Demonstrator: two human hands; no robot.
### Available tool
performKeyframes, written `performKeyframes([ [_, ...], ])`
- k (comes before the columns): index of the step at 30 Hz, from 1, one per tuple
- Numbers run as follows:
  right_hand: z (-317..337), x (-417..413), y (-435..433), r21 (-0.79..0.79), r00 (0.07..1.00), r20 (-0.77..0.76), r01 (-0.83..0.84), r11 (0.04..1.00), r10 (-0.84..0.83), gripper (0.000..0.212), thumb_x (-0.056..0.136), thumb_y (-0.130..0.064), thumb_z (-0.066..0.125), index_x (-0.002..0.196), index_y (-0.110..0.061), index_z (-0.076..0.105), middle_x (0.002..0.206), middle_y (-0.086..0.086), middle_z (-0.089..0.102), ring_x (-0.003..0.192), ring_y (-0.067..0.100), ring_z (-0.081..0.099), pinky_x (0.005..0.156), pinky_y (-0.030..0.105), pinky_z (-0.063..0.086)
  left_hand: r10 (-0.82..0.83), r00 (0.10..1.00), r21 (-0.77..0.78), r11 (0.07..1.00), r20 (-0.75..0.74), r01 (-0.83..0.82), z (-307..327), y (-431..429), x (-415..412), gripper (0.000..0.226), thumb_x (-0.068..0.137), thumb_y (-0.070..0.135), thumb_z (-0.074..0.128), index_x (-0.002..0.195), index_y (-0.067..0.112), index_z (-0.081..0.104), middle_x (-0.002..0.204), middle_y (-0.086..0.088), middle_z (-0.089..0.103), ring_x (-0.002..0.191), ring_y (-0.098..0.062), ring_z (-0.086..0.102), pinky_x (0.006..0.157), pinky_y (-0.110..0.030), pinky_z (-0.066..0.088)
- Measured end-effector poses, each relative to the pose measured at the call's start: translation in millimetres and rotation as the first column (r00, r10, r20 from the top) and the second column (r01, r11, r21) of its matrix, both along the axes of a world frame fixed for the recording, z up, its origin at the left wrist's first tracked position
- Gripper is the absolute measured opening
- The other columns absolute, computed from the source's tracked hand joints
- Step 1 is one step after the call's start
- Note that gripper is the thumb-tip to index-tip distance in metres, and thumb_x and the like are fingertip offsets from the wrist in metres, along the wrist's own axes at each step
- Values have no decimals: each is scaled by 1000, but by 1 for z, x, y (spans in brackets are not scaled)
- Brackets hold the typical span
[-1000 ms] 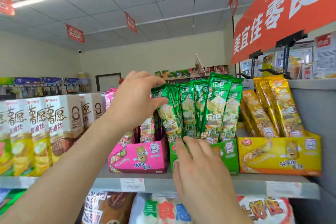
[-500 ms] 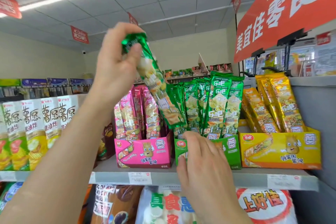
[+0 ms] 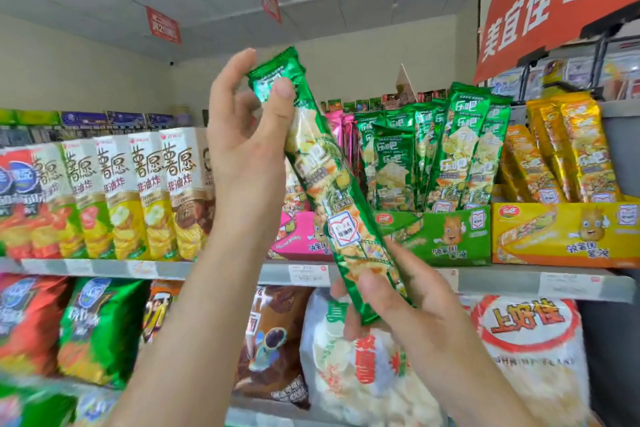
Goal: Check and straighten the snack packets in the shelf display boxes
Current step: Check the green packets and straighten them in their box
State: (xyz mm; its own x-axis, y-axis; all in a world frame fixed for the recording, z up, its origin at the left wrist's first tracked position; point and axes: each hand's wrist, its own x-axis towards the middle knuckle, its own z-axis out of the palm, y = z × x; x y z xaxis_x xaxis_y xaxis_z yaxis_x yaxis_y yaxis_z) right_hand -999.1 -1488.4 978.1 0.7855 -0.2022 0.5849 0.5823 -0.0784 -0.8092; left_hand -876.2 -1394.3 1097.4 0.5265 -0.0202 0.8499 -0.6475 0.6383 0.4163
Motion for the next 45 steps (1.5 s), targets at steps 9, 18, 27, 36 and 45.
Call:
performKeyframes([
  [9, -24, 0, 22, 336, 955, 24, -286, 898, 295, 43, 76, -46, 77, 90, -7, 69, 76, 19, 64, 46, 20, 52, 49, 25, 44, -538, 765, 76, 799, -355, 597, -70, 18, 3, 77, 73, 46, 79, 131, 4, 52, 130, -19, 53, 120, -35, 45, 109, -56, 29],
  [18, -51, -3, 41, 436, 971, -56, -185, 881, 232, 44, 75, -46, 74, 94, -6, 73, 66, 18, 63, 43, 18, 50, 45, 23, 45, -652, 605, 78, 648, -458, 758, -134, 32, -15, 69, 59, 40, 90, 112, 8, 61, 99, -7, 67, 88, -22, 63, 79, -35, 53],
  [27, -46, -36, 11, 406, 974, -103, 228, 885, -204, 32, 67, -27, 85, 96, -22, 74, 91, 5, 71, 76, 19, 68, 59, 23, 54, -347, 739, 333, 727, -577, 601, -178, 61, -14, 58, 27, 51, 97, 48, 7, 66, 62, -17, 64, 83, -25, 68, 89, -40, 54],
  [36, -38, -63, -27, 275, 925, -20, 370, 887, -379, 19, 69, -33, 74, 88, -29, 71, 87, -5, 70, 78, 15, 68, 63, 22, 54, -459, 664, 54, 798, -591, 600, -184, 49, -38, 47, 43, 54, 92, 83, 36, 78, 88, -5, 75, 83, -25, 74, 62, -35, 59],
  [45, -27, -68, -48, 285, 873, 131, 421, 861, -470, 44, 73, -40, 78, 109, -24, 59, 93, -3, 72, 81, 18, 68, 66, 31, 57, -253, 810, 471, 707, -529, 528, -207, 32, -62, 34, 63, 28, 63, 95, 22, 73, 103, 1, 71, 87, -24, 65, 71, -38, 51],
])
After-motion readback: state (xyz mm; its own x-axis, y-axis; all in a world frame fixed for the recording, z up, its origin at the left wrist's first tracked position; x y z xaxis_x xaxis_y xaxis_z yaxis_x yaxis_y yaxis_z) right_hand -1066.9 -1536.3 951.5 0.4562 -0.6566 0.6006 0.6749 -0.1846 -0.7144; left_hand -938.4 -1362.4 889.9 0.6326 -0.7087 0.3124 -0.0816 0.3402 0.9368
